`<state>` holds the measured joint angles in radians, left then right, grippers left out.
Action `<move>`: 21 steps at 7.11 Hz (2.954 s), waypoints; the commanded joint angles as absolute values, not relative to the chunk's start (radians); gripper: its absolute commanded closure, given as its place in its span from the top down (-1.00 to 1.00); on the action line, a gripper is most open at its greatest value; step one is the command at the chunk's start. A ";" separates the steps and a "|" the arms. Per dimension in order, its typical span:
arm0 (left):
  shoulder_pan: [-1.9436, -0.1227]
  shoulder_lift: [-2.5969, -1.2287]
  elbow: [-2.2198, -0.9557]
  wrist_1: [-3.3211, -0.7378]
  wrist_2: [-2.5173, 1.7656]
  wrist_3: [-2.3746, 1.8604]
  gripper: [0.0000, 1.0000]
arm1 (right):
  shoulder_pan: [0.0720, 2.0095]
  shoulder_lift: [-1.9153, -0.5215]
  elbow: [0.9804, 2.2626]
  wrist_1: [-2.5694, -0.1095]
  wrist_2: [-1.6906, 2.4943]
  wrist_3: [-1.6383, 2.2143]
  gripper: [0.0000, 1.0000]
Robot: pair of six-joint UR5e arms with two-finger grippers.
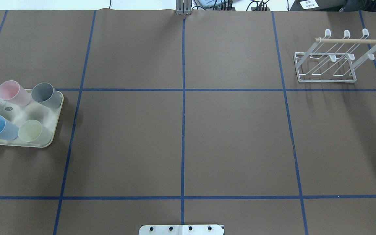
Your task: Transfer IKEA cup to right arm and place on rack
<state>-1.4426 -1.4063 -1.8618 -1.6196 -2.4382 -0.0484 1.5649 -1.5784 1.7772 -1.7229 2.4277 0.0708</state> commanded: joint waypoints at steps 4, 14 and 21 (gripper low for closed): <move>-1.335 -1.371 -1.749 -1.698 -2.364 -0.064 1.00 | 1.559 -1.578 1.779 -1.723 2.448 0.067 0.99; -1.258 -1.451 -1.510 -1.937 -2.361 -0.130 0.56 | 1.545 -1.577 1.784 -1.721 2.448 0.067 0.98; -1.279 -1.457 -1.558 -1.931 -2.449 -0.132 -1.00 | 1.542 -1.578 1.784 -1.723 2.448 0.068 0.99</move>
